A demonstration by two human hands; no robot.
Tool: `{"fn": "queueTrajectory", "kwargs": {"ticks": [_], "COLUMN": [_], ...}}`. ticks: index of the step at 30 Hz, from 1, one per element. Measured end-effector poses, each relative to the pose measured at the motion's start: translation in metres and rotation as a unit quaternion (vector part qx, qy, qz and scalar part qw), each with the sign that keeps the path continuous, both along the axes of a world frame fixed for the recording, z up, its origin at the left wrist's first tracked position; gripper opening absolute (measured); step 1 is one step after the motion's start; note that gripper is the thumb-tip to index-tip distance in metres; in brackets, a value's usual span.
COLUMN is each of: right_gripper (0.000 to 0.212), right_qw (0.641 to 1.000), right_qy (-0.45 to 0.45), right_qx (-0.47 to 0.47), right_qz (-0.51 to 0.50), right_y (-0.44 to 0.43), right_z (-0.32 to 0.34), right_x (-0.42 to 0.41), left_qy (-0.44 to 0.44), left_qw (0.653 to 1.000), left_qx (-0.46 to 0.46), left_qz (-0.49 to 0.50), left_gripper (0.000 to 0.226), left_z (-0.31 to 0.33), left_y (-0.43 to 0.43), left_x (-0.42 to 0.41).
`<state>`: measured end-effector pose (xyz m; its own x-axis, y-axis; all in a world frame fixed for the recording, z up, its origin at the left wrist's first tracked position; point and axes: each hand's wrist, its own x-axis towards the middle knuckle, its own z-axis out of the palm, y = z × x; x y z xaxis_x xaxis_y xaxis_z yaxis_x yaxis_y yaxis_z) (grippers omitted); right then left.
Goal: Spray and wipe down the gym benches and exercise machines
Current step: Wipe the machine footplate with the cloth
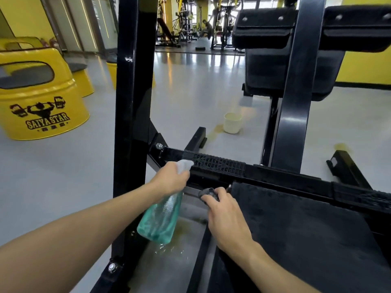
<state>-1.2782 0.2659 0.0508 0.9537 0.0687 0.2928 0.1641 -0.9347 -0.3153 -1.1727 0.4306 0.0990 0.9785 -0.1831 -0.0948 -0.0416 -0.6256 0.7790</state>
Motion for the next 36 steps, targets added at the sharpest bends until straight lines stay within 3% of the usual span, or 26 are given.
{"fn": "queueTrajectory", "kwargs": {"ticks": [2, 5, 9, 14, 19, 24, 29, 33, 36], "right_gripper": [0.039, 0.036, 0.038, 0.044, 0.053, 0.041, 0.032, 0.029, 0.027], "right_qw": [1.000, 1.000, 0.999, 0.999, 0.983, 0.931, 0.854, 0.771, 0.756], "right_qy": [-0.009, -0.019, -0.040, -0.024, -0.033, -0.082, -0.128, -0.162, -0.174], "right_qx": [0.000, -0.002, 0.015, 0.028, 0.179, 0.327, 0.456, 0.540, 0.545], "right_qz": [-0.005, -0.001, 0.001, 0.006, -0.033, -0.143, -0.215, -0.296, -0.317], "right_y": [0.000, 0.000, 0.000, 0.000, -0.006, -0.010, -0.013, -0.019, -0.038], "right_z": [0.000, -0.003, -0.004, -0.006, 0.004, 0.004, 0.013, 0.031, 0.040], "right_x": [0.000, 0.000, 0.000, 0.002, 0.001, 0.005, 0.010, 0.021, 0.037], "left_qy": [-0.017, -0.047, -0.041, -0.028, 0.008, 0.011, -0.009, -0.035, -0.052], "left_qw": [1.000, 0.998, 0.994, 0.994, 0.999, 0.999, 0.996, 0.986, 0.970], "left_qx": [0.020, 0.014, 0.073, 0.088, 0.029, 0.032, 0.036, 0.108, 0.171], "left_qz": [0.008, 0.033, 0.064, 0.058, 0.036, 0.003, -0.087, -0.126, -0.163], "left_gripper": [0.054, 0.045, 0.032, 0.029, 0.028, 0.022, 0.023, 0.026, 0.021], "left_z": [-0.001, 0.004, 0.013, 0.025, 0.056, 0.057, 0.050, 0.044, 0.041], "left_y": [0.000, -0.001, -0.003, -0.013, -0.037, -0.062, -0.081, -0.081, -0.074], "left_x": [0.003, 0.007, 0.004, -0.004, -0.022, -0.027, -0.018, -0.004, 0.008]}}
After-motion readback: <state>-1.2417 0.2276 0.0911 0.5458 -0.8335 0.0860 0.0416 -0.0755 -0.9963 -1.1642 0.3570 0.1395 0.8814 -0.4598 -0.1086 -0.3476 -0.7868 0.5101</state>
